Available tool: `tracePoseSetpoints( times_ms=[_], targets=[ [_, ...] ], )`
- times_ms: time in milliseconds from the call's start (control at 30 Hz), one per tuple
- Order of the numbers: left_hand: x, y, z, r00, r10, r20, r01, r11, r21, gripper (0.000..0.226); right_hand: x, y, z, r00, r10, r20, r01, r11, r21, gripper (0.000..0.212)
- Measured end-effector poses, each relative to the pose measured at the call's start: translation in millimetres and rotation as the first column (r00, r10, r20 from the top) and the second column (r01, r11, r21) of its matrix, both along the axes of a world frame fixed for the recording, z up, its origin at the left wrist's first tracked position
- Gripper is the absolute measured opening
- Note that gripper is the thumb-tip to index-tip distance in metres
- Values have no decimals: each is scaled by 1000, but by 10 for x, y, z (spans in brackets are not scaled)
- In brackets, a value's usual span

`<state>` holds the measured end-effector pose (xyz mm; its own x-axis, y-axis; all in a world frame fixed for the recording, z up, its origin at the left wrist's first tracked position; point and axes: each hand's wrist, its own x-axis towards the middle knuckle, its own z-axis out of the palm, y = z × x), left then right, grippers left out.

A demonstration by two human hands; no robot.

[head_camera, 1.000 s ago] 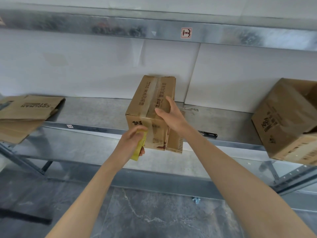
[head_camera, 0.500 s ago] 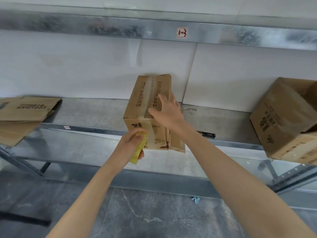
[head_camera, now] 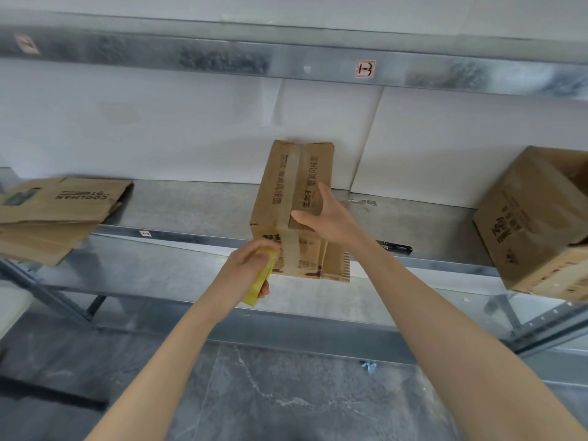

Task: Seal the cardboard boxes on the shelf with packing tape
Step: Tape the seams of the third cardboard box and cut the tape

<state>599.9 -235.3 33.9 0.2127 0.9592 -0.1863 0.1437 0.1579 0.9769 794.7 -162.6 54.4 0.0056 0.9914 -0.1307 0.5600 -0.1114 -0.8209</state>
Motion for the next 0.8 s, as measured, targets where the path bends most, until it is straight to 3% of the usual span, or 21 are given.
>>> tracePoseSetpoints(
  times_ms=[233,500,700,800],
  targets=[
    [-325,-218,11,1000,-20,-4,20,999,-40,33,-433,-131,-21,980,187,62,-189,982,24,97],
    [-558,-267,70,997,-69,-38,66,995,-81,30,-451,31,214,953,298,51,-291,950,-113,88],
    [-518,-122,127,994,-86,-67,81,994,-74,29,-583,-42,213,920,100,380,-149,983,102,49],
    [-500,-63,136,990,-104,-94,99,993,-58,28,-682,-83,151,846,41,531,-97,992,79,44]
  ],
)
